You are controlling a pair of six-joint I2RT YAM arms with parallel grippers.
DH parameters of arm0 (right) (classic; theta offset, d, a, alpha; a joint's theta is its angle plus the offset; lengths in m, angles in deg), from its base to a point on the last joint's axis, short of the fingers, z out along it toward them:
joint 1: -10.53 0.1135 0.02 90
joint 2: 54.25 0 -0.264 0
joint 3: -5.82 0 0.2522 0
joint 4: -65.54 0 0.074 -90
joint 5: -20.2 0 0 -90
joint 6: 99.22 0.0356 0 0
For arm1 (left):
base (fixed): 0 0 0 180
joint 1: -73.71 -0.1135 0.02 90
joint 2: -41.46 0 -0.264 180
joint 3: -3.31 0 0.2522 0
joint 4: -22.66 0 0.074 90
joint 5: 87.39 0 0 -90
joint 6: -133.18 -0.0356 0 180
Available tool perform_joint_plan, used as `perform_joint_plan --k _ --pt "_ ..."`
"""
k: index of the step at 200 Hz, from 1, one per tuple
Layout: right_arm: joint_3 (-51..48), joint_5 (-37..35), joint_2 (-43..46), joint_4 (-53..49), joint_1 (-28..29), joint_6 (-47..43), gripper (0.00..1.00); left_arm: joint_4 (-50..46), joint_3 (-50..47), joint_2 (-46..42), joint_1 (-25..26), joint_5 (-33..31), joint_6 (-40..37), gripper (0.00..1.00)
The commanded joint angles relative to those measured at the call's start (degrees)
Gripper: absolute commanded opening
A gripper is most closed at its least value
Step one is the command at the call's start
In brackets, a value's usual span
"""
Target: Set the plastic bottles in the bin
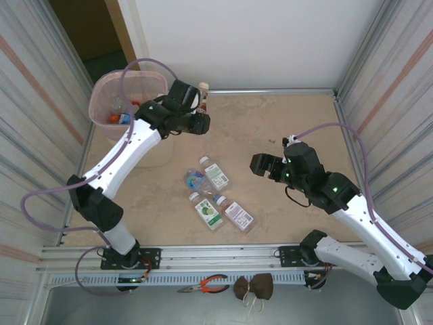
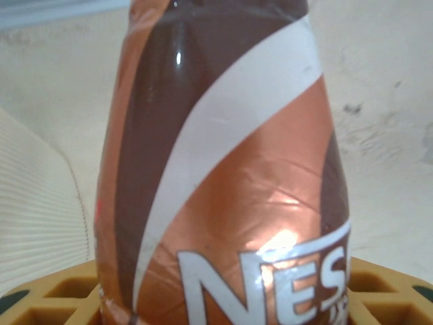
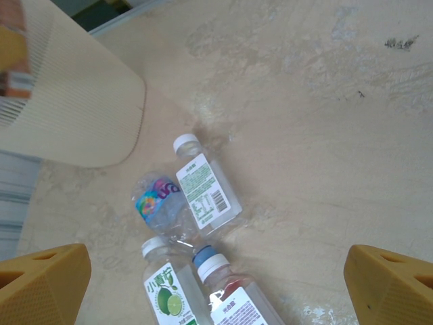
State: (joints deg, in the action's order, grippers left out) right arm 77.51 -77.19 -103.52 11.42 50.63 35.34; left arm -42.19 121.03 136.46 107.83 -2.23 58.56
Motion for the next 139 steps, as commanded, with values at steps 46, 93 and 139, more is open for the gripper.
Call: perform_joint_plan --k 46,93,139 --pt "-0.5 1.0 -1.0 1.8 -0.4 0.3 0.95 4.5 4.0 -7.1 -2.5 4.3 3.2 0.48" --pt "0.4 1.8 -2.1 2.0 -0.3 -0.7 0.95 11.0 0.5 -12.3 -6.2 -3.0 9.9 0.47" --pt "0.6 1.7 -2.4 1.9 -0.4 -1.2 0.96 12.9 -1.2 -13.7 -10.7 -9.6 17.5 0.46"
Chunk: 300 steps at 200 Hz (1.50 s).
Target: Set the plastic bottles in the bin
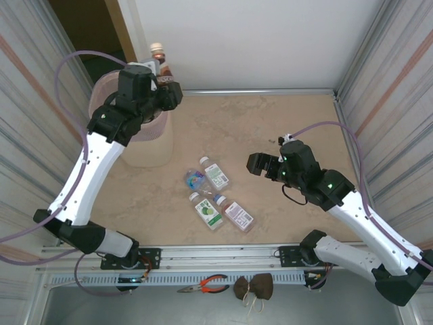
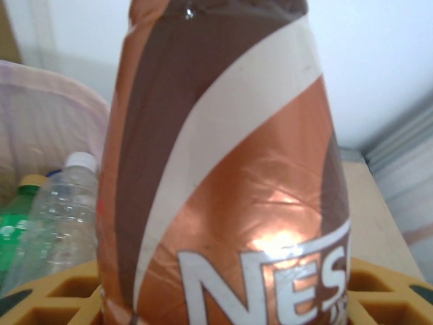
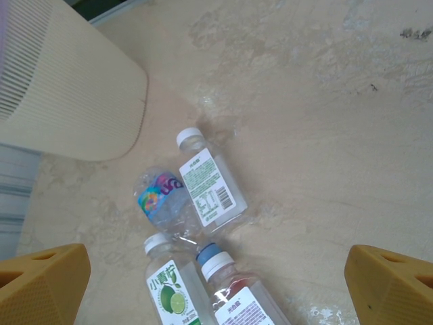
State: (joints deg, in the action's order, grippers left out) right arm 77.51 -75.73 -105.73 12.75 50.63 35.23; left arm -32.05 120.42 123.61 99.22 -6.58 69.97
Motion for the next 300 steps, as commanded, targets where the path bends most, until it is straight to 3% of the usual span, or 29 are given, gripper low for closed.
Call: perform_joint_plan --k 1,35,76,118,207,258,300 --pt "0.6 0.2 -0.2 0.5 -0.3 -1.1 0.96 2.8 -0.6 -0.8 -2.2 -5.3 6.3 0.46" --pt "0.6 0.3 -0.9 0.5 -0.3 -1.3 0.96 3.3 -0.9 0.3 -4.9 -8.4 14.5 0.46" --pt "1.7 0.5 -2.4 0.3 -0.3 -1.6 0.96 2.6 -2.3 1.9 -10.2 -11.0 31.2 0.45" --pt "2.8 0.3 -3.5 -0.3 -0.4 -2.2 0.96 8.0 -8.4 3.5 -13.7 -11.2 46.2 0.4" --pt "2.6 -1.4 -2.6 -1.1 -0.6 -3.1 0.97 0.9 6.2 18.8 -14.7 -9.8 59.3 0.4" --pt "2.3 -2.3 -1.3 -2.2 -0.8 -3.5 0.97 4.7 4.2 21.6 -18.0 -6.1 65.8 0.43" --pt "1.4 -3.6 0.4 -2.5 -1.1 -3.5 0.97 8.6 2.9 22.9 -18.9 -3.6 67.3 0.52"
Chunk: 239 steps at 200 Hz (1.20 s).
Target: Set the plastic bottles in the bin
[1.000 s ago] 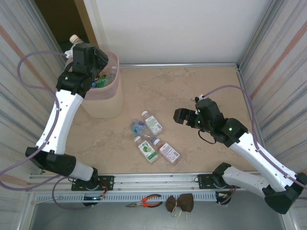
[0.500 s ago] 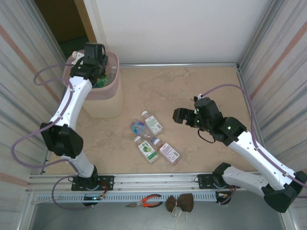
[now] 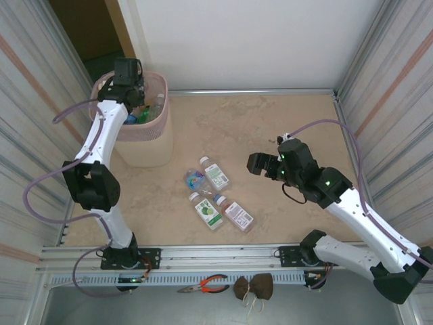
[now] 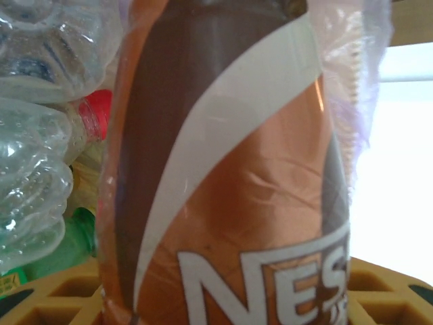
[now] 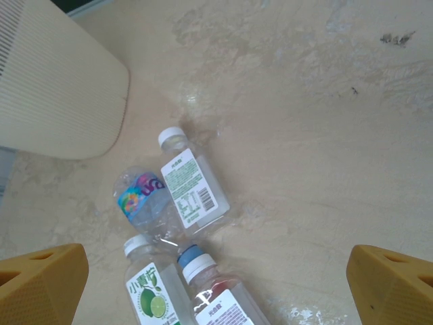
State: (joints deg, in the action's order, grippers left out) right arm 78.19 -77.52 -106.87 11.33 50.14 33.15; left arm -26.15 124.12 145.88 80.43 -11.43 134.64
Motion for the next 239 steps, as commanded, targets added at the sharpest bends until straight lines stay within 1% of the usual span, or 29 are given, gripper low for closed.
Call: perform_joint_plan --k 1,31,46,61,71,106,132,148,157,168,185,209,239 --pt "0.7 -1.9 1.6 -1.0 -0.5 -1.4 0.97 2.7 -0.8 0.6 -0.1 1.3 2.6 0.53" --pt "0.3 -2.0 2.1 -1.1 -0.8 -1.4 0.97 3.1 -1.9 -0.3 0.0 1.6 3.3 0.64" --pt "0.3 -1.9 2.1 -1.3 -0.8 -1.5 0.97 3.3 -2.5 -1.8 0.2 0.3 3.0 0.7" --pt "0.3 -1.9 2.2 -1.4 -0.9 -1.5 0.97 3.3 -2.7 -3.1 0.5 -0.6 2.6 0.75" --pt "0.3 -1.9 2.3 -1.4 -0.9 -1.5 0.97 3.3 -2.8 -4.0 0.6 -1.0 2.5 0.76" --pt "0.3 -1.9 2.4 -1.2 -0.9 -1.5 0.97 3.9 -2.9 -7.5 1.0 -2.5 1.7 0.76" --pt "0.1 -1.8 2.5 -1.3 -0.9 -1.5 0.97 6.4 -4.3 -10.4 1.5 -4.8 0.1 0.68" --pt "0.1 -1.5 2.5 -1.3 -0.9 -1.4 0.97 7.9 -4.4 -11.2 1.5 -6.8 -2.8 0.6" --pt "0.0 -1.5 2.7 -1.3 -0.9 -1.2 0.97 8.1 -4.2 -11.3 1.0 -6.9 -3.8 0.53" --pt "-0.2 -1.5 2.8 -1.2 -0.9 -1.2 0.97 9.4 -4.7 -11.2 0.1 -5.8 -4.7 0.46" --pt "-0.6 -1.6 3.0 -1.0 -1.0 -1.1 0.97 12.3 -7.1 -11.3 -1.1 -5.1 -4.7 0.4" --pt "-0.6 -1.2 2.9 -0.9 -0.9 -0.8 0.97 15.7 -8.3 -9.7 -3.0 -2.3 -6.0 0.36" --pt "-0.8 -1.4 3.3 -1.0 -0.9 -0.7 0.97 17.5 -6.3 -5.9 -5.7 4.4 -7.3 0.29"
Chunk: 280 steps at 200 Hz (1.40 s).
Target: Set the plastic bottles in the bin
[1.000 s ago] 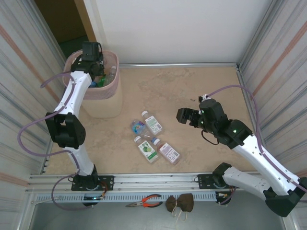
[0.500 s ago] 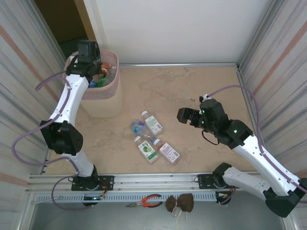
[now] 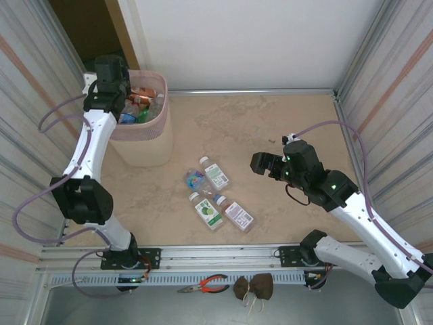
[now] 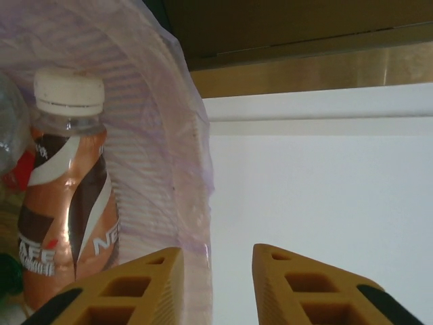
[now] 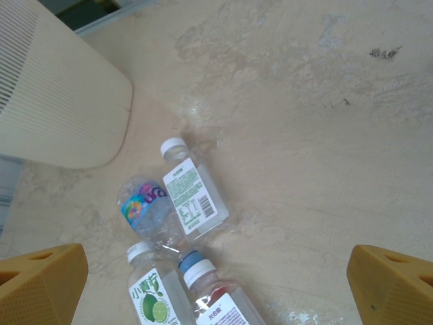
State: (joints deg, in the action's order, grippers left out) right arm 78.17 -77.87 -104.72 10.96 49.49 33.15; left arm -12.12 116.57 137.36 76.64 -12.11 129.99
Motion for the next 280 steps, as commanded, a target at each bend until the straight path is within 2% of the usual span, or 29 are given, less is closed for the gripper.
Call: perform_joint_plan --k 1,39,98,123,152,198,280 --pt "-0.8 -1.1 1.2 -0.6 -0.3 -0.7 0.97 3.7 1.3 2.8 -1.9 5.3 -2.7 0.28" --pt "-1.4 -1.1 1.3 -0.7 -0.4 -0.5 0.97 3.4 1.4 4.8 -2.8 5.6 -2.9 0.24" --pt "-1.8 -1.3 2.0 -0.7 -0.4 -0.4 0.97 3.4 -4.7 5.3 -4.8 7.2 -0.8 0.19" --pt "-1.7 -1.2 2.1 -0.8 -0.4 -0.2 0.97 3.9 -8.4 4.8 -5.1 6.3 0.7 0.19" --pt "-1.6 -1.0 2.3 -1.2 -0.3 0.1 0.97 4.8 -10.7 5.6 -6.0 8.7 2.3 0.18" --pt "-1.2 -1.2 2.9 -1.7 -0.4 0.2 0.97 5.2 -10.4 4.4 -5.9 10.7 1.9 0.18" --pt "-1.3 -2.5 3.7 -2.5 -0.3 -0.2 0.97 4.7 -5.5 -2.7 -5.8 15.2 -7.0 0.19"
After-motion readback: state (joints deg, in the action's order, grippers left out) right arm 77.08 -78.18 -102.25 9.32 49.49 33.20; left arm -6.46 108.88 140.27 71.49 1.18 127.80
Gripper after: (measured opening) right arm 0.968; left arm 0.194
